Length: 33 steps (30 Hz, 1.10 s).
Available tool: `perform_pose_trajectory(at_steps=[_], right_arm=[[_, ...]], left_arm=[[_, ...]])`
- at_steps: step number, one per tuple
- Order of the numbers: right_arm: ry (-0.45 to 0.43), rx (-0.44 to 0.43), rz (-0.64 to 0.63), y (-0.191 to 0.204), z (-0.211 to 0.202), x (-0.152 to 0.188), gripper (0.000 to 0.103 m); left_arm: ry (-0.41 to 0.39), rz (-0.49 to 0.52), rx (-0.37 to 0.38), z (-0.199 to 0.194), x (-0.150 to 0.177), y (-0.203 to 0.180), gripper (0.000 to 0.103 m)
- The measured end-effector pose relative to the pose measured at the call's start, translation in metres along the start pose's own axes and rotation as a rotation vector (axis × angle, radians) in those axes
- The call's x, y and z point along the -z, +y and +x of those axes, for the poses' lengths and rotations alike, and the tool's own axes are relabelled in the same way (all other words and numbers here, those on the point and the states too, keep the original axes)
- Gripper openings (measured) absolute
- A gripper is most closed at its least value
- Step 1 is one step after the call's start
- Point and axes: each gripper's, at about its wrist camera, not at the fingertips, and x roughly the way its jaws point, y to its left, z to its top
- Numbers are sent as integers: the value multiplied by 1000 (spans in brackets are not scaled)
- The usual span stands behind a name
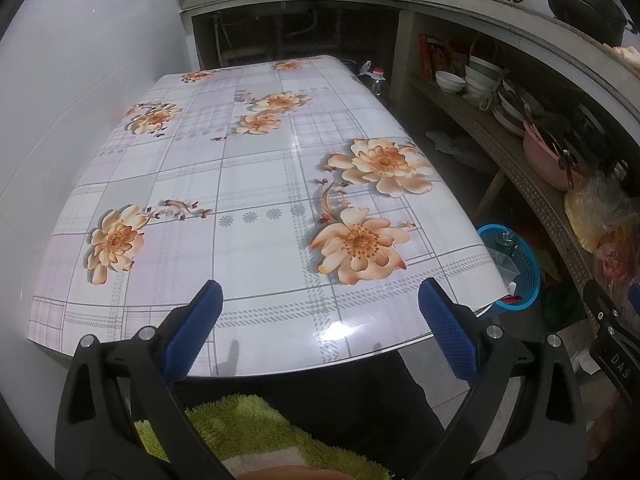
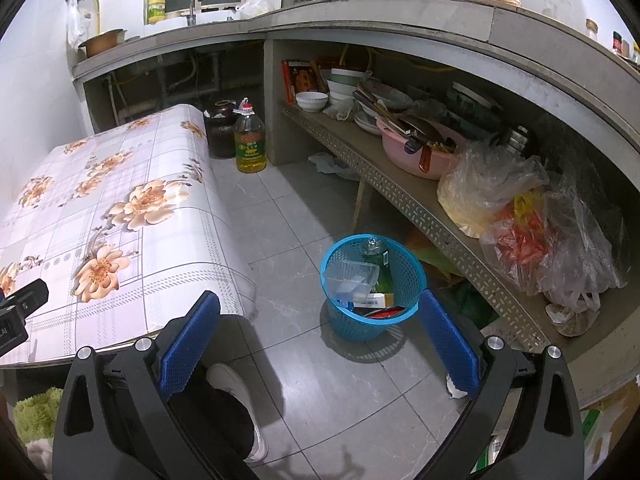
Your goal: Collect trash
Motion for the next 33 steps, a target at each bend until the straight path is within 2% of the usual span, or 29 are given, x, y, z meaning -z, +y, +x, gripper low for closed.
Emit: perform_pose_trajectory(at_steps=[33], right_arm=[[-6, -7, -12, 5, 2, -3, 96]], left_arm=[[18, 0, 0, 3, 1, 3, 94]])
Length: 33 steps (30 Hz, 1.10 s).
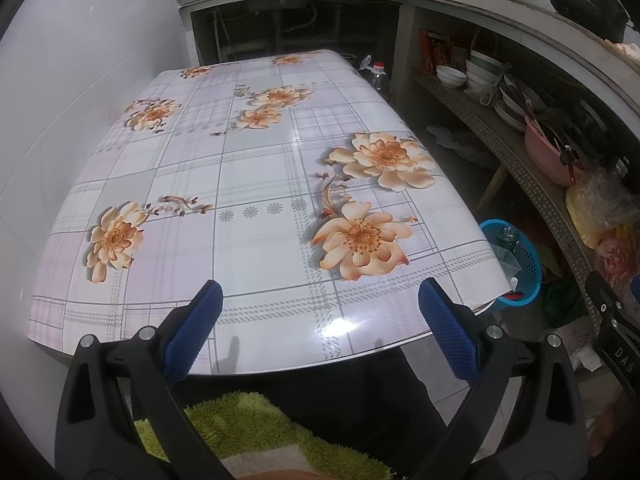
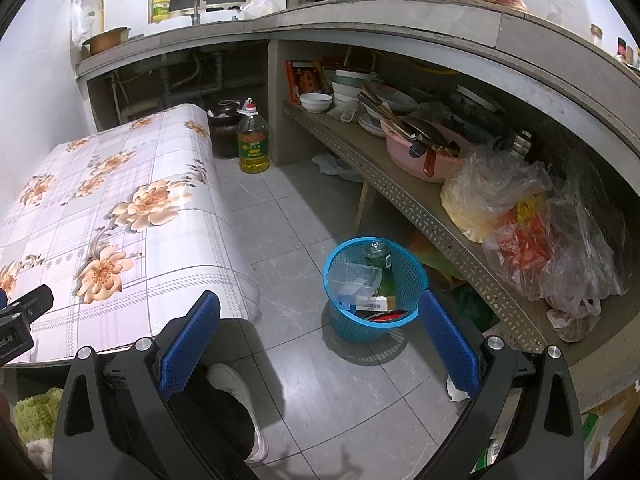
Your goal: Collect trash
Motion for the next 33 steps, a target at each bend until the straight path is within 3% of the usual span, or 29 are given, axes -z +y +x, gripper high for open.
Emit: perform_pose_trajectory(at_steps=[33], right_arm=[[-2, -4, -5, 1, -1, -4, 96]], left_arm=[[7, 4, -1, 1, 0, 1, 94]])
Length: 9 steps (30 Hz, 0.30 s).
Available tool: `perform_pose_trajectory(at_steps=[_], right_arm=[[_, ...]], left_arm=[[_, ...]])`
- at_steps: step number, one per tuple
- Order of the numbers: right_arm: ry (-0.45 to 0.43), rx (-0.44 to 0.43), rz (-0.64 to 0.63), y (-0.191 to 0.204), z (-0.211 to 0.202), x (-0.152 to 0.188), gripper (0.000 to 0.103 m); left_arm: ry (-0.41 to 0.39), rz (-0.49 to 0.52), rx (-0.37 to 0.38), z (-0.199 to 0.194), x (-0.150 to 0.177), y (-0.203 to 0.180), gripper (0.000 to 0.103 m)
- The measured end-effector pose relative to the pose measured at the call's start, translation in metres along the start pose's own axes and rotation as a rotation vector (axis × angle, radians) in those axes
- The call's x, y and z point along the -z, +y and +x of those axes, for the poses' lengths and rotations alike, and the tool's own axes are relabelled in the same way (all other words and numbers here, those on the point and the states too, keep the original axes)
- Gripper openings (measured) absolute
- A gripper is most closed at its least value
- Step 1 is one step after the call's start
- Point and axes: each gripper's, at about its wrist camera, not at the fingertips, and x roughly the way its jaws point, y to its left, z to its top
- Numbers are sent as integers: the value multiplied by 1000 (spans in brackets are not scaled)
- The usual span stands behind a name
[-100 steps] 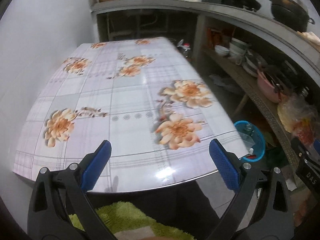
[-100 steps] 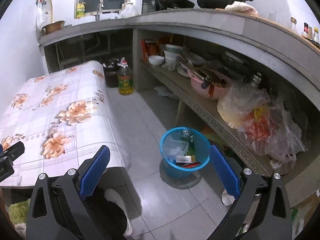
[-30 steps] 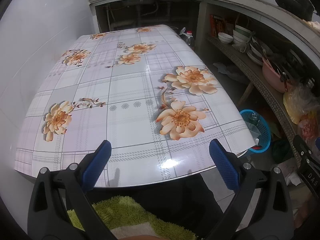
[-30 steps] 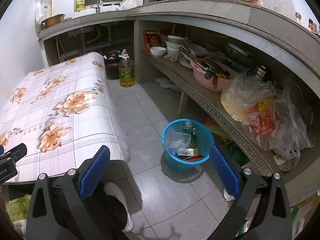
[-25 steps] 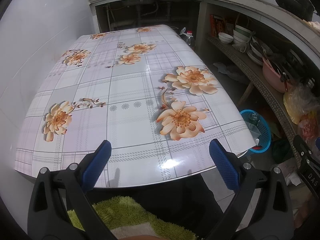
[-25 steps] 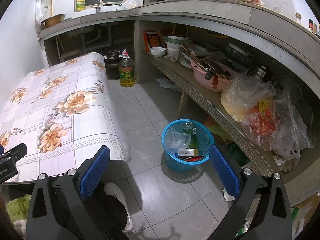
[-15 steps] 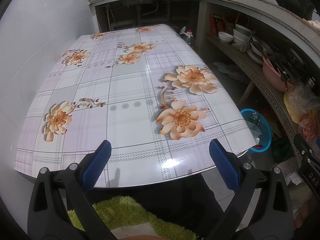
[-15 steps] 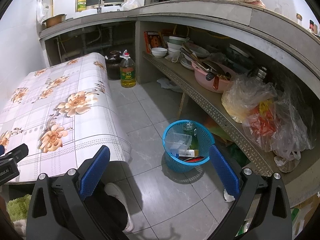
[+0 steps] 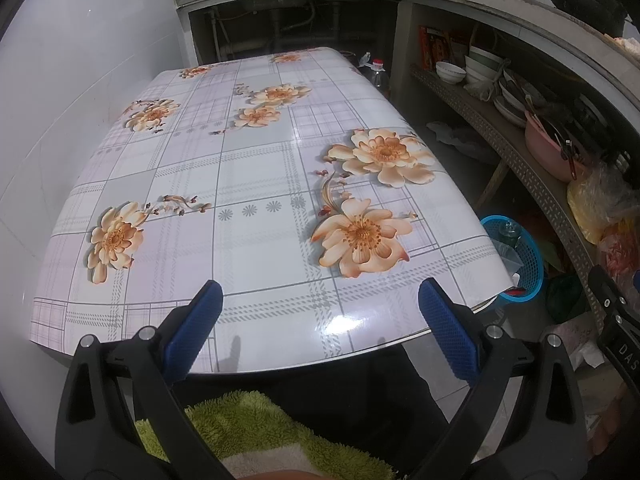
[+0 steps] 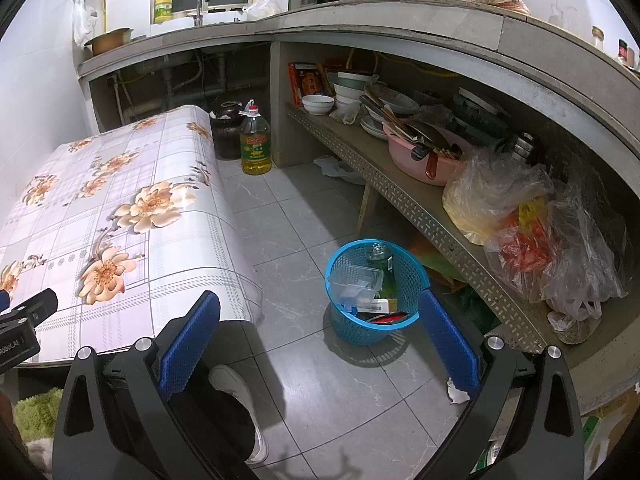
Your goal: Collect trash
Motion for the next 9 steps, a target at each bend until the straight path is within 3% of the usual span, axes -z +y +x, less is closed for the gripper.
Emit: perform_pose_trajectory(at_steps=[9], right_arm=[[1, -1, 0, 0, 0, 0, 96]], left_arm=[[10, 8, 1, 2, 1, 1, 94]])
